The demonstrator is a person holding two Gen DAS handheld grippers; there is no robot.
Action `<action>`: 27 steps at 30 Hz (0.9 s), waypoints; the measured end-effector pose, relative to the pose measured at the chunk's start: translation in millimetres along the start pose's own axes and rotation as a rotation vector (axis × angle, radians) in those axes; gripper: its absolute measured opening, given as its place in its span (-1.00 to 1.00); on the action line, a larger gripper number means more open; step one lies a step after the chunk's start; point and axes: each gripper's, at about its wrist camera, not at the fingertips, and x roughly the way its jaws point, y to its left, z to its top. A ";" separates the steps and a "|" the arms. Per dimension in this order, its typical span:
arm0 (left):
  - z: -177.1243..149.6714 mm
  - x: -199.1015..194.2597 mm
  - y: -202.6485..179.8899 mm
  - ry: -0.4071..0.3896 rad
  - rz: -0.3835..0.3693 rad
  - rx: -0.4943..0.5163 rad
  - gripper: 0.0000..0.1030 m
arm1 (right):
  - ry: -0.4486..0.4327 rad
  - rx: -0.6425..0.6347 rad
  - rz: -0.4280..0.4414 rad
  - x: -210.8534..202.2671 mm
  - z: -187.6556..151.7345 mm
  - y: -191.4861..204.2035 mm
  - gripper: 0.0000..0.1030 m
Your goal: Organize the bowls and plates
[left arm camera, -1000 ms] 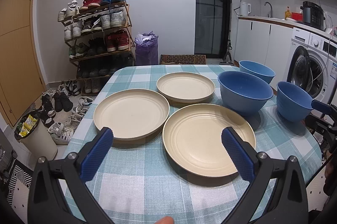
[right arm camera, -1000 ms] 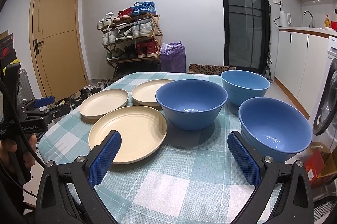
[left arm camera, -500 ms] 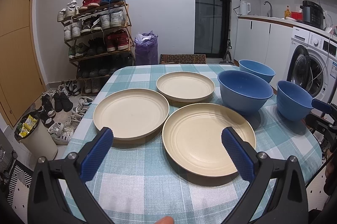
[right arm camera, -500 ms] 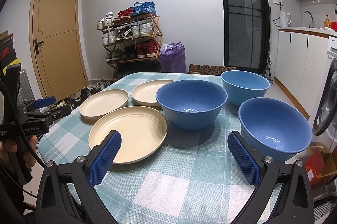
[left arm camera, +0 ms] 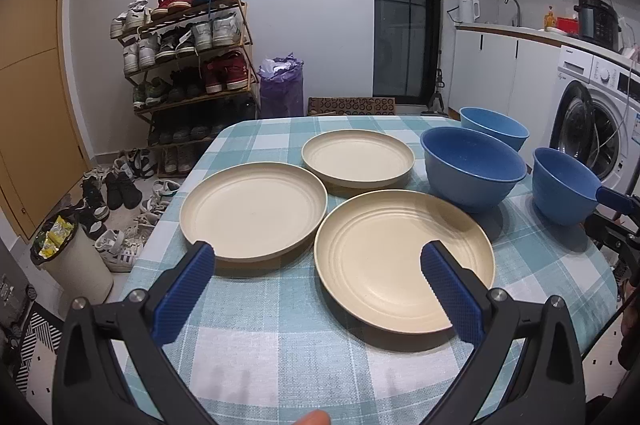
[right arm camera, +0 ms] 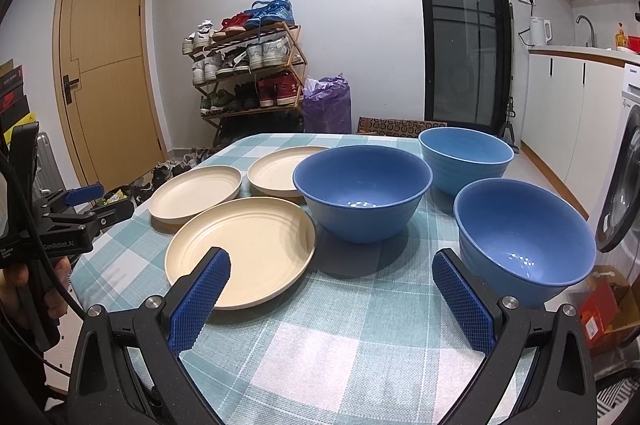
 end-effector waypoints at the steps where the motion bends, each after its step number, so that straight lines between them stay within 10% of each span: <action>1: -0.1 0.8 -0.1 -0.001 0.000 0.001 1.00 | 0.002 0.001 0.002 0.5 0.0 -0.3 0.99; 27: 43.3 12.3 13.0 -0.021 -0.018 -0.039 1.00 | -0.013 0.009 0.069 -9.9 66.5 -5.8 0.99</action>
